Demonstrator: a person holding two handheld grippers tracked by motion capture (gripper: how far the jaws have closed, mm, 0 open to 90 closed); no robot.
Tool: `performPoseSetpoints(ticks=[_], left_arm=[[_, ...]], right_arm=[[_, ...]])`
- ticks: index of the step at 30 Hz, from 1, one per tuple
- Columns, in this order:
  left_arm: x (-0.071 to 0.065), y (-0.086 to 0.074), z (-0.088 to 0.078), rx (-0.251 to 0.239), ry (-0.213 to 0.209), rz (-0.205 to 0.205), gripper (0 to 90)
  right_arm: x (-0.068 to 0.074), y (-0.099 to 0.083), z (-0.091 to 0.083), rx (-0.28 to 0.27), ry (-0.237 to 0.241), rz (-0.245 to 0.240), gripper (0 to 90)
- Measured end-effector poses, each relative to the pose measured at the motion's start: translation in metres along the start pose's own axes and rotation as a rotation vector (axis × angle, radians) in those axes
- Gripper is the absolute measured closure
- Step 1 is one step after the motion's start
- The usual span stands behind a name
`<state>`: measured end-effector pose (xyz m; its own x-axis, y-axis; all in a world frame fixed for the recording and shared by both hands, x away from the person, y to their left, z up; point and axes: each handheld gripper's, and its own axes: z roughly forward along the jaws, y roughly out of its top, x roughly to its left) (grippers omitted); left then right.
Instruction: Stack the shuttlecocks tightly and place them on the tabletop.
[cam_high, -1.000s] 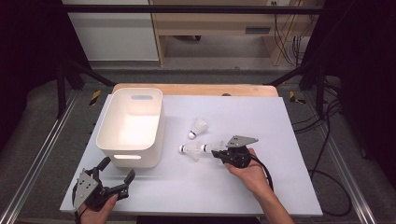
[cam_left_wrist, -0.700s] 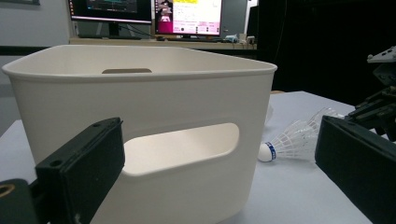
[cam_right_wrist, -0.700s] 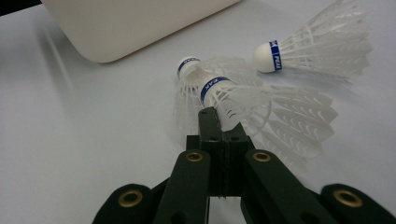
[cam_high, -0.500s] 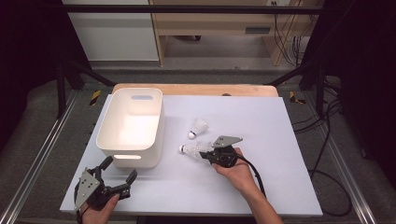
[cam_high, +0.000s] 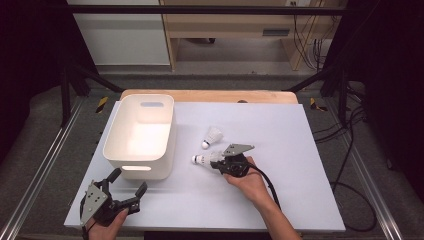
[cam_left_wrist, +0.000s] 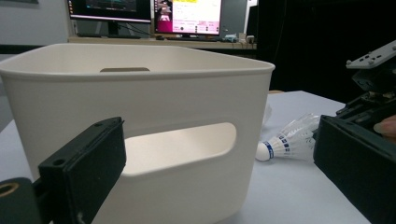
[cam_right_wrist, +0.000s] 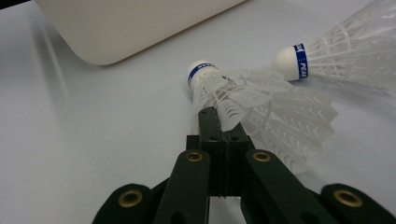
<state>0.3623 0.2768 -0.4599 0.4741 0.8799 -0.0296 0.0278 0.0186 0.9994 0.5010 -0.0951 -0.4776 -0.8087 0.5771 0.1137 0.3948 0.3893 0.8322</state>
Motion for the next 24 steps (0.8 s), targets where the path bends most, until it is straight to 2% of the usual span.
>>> performPoseSetpoints(ticks=[3,18,24], left_arm=[[0.000,0.000,0.001,-0.001,-0.004,-0.011,2.6],[-0.003,0.000,0.002,0.006,-0.029,0.008,2.4],[-0.003,-0.001,0.002,0.010,-0.032,0.005,2.4]], right_arm=[[0.002,0.002,0.001,0.004,-0.002,-0.008,90.0],[0.008,0.008,0.013,0.031,0.006,-0.041,89.4],[0.009,0.006,0.013,0.051,-0.003,-0.043,78.4]])
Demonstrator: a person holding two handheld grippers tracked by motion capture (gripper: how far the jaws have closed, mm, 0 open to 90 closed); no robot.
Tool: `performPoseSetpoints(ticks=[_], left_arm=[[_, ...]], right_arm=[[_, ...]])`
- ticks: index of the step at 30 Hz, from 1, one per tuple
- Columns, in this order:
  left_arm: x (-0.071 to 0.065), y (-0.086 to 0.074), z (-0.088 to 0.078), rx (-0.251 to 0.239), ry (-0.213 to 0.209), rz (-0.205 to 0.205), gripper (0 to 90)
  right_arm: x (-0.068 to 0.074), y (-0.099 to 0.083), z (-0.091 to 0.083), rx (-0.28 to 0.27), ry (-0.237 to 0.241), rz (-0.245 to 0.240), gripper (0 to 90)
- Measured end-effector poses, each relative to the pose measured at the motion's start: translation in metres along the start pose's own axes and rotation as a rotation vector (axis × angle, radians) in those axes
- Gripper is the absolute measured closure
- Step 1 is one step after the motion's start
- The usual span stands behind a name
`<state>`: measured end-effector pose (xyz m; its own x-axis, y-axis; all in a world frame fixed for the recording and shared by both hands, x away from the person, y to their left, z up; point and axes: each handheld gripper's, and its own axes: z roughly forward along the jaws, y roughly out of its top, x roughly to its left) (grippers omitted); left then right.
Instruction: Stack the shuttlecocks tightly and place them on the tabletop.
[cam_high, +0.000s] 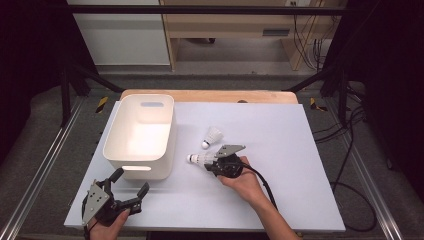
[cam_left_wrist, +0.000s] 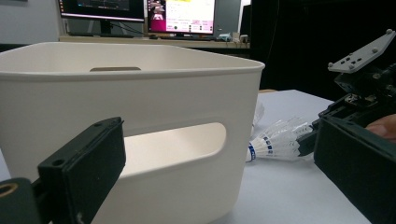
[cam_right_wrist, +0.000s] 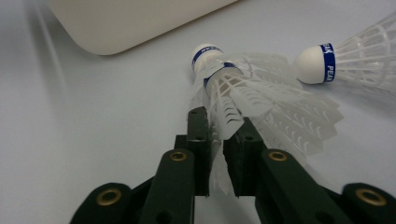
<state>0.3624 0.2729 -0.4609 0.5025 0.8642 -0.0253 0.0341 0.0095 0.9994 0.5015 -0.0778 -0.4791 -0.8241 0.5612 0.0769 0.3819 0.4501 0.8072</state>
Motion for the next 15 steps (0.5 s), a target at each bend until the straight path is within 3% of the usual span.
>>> performPoseSetpoints(ticks=[4,15], left_arm=[[0.001,-0.001,0.000,0.001,0.002,-0.005,2.4],[-0.001,0.001,0.001,-0.002,-0.008,-0.004,2.2]], right_arm=[[0.003,0.001,-0.002,0.013,-0.009,-0.016,70.3],[0.006,-0.004,-0.016,0.038,-0.023,-0.002,51.5]])
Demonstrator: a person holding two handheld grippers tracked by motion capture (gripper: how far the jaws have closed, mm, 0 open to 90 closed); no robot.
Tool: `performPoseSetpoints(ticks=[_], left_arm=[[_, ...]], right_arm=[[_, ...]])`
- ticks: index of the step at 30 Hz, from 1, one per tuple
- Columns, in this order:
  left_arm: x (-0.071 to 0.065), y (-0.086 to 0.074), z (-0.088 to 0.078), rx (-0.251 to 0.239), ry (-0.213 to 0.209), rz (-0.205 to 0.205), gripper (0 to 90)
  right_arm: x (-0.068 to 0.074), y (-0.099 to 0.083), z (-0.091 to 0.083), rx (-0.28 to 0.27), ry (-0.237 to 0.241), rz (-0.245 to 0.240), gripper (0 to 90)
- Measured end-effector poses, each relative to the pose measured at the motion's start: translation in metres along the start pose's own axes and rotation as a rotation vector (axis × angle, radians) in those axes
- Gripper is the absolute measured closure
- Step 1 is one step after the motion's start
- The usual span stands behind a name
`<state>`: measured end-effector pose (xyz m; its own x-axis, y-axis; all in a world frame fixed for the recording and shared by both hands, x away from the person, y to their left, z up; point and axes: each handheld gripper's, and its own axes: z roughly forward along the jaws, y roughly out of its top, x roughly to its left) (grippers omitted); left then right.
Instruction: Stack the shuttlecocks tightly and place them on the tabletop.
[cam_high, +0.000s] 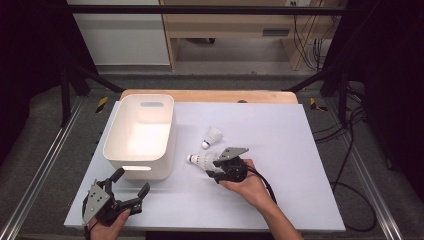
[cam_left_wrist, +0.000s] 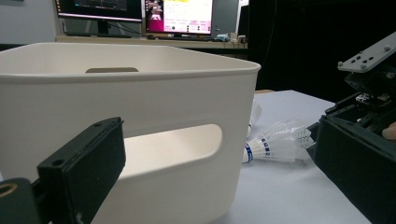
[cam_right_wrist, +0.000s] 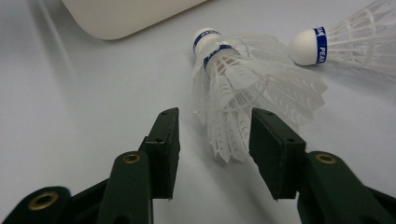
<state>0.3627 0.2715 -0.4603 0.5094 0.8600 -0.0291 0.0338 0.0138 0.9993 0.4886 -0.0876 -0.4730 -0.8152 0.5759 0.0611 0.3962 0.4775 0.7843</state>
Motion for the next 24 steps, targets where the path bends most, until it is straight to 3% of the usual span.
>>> performPoseSetpoints(ticks=[16,24], left_arm=[[-0.001,-0.001,0.001,0.002,-0.005,0.018,1.4],[-0.002,-0.001,0.002,0.003,-0.005,0.024,1.4]], right_arm=[[0.002,-0.001,-0.009,0.022,-0.048,0.029,17.3],[-0.004,-0.007,-0.023,0.022,-0.048,0.045,9.8]])
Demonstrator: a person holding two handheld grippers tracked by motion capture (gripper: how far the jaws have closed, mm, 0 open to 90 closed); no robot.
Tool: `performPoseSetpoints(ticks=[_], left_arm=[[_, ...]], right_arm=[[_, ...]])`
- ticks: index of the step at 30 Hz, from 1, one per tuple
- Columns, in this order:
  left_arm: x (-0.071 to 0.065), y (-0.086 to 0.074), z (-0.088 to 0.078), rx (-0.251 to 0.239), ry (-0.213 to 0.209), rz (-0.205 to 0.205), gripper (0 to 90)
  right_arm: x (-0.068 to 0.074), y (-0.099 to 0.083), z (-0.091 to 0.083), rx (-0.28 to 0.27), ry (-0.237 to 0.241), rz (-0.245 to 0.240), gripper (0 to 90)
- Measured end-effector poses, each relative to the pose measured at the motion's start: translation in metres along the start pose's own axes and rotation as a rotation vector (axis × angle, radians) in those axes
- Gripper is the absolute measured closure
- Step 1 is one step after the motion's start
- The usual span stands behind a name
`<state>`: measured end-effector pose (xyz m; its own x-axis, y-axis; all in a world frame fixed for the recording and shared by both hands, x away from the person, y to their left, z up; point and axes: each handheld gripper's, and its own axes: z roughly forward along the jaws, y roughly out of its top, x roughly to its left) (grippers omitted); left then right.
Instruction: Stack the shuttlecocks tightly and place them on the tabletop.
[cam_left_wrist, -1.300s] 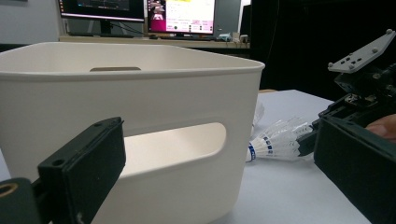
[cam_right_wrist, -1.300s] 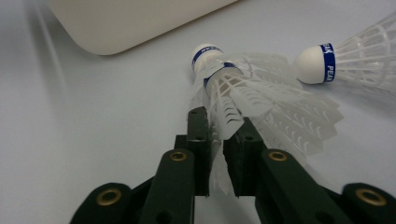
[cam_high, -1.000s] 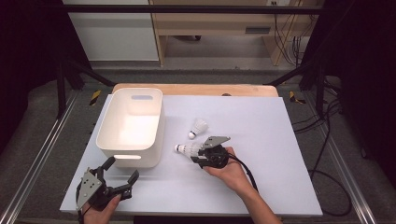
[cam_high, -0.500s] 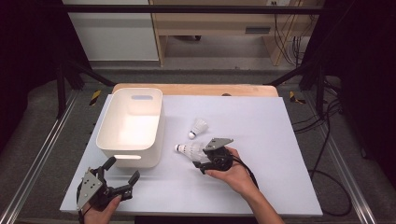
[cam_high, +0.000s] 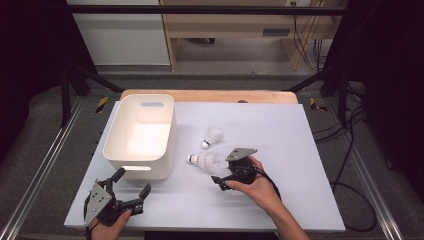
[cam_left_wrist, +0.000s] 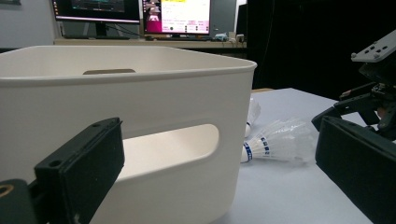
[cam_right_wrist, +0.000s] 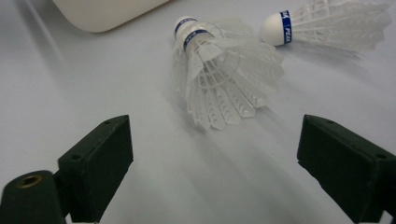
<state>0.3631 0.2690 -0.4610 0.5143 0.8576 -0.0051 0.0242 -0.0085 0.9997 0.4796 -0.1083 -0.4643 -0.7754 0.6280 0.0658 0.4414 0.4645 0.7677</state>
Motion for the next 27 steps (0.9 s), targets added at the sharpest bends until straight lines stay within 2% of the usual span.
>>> performPoseSetpoints(ticks=[3,7,11,18,27], left_arm=[[-0.001,0.000,0.000,0.002,-0.001,0.002,1.3],[-0.002,0.000,0.001,0.005,-0.003,0.011,1.3],[-0.002,0.000,0.001,0.006,-0.002,0.010,1.3],[-0.003,-0.001,0.001,0.010,-0.004,0.016,1.4],[-0.004,-0.001,0.002,0.012,-0.006,0.019,1.2]], right_arm=[[-0.006,-0.001,-0.006,0.001,-0.011,0.022,9.6],[-0.015,-0.001,-0.014,-0.024,-0.037,0.043,9.5],[-0.025,0.002,-0.016,-0.038,-0.083,0.064,6.8],[-0.037,0.021,-0.019,-0.053,-0.128,0.073,7.7],[-0.050,0.050,-0.014,-0.059,-0.136,0.088,8.0]])
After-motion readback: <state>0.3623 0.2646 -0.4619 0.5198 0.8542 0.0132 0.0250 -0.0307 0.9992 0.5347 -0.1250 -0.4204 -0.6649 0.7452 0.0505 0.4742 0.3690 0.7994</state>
